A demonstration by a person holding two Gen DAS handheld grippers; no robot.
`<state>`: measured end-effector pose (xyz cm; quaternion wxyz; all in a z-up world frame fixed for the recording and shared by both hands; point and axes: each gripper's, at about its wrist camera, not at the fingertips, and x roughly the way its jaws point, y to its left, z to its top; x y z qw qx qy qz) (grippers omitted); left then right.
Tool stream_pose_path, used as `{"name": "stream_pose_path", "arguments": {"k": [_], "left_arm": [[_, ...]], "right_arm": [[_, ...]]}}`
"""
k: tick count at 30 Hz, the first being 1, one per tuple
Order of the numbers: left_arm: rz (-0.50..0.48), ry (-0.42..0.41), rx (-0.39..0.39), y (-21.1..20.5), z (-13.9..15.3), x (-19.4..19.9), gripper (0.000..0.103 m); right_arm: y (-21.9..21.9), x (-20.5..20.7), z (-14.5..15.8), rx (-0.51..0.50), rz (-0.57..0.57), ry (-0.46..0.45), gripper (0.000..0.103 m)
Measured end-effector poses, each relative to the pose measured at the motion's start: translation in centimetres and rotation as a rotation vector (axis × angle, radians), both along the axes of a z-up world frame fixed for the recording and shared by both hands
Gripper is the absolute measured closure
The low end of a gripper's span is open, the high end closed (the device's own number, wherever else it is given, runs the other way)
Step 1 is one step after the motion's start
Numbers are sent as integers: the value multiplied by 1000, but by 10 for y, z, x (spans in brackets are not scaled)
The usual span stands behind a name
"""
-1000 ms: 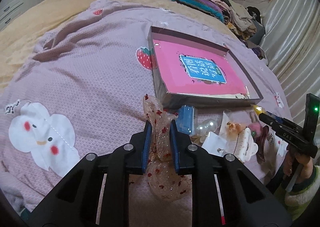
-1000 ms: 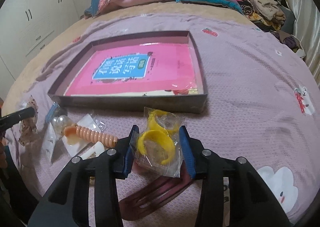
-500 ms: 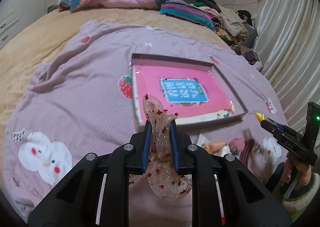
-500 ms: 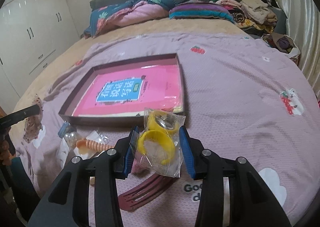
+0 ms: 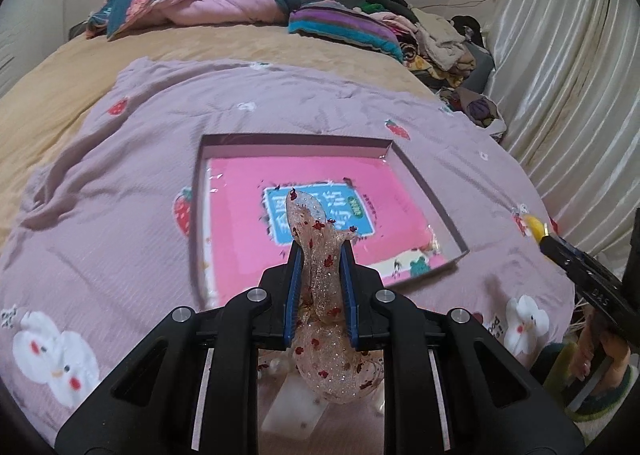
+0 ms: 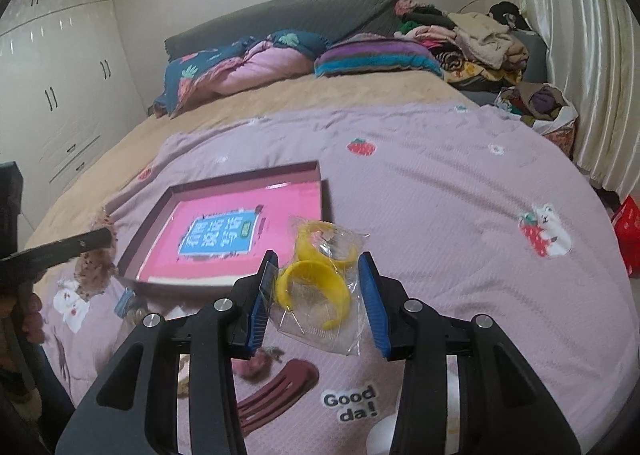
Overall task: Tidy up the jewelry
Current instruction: 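Carry the bow into the tray and open the left tool while the right tool carries the ring bag over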
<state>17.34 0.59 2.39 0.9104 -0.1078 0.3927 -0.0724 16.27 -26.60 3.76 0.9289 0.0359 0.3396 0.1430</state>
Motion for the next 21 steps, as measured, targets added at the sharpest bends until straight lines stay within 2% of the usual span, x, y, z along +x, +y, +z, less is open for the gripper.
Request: {"name": "stream_pose_path", "arguments": {"k": [8, 14, 17, 21], "left_arm": [[-7, -13, 0, -3, -3, 25, 92], [12, 2, 1, 8, -17, 43, 92], [18, 0, -34, 15, -28, 48, 91], [19, 29, -3, 17, -44, 59, 91]], "right_arm": [[8, 18, 19, -15, 5, -48, 63], [21, 37, 27, -10, 24, -69, 63], [33, 48, 26, -11, 41, -70, 63], [55, 65, 21, -24, 75, -59, 63]]}}
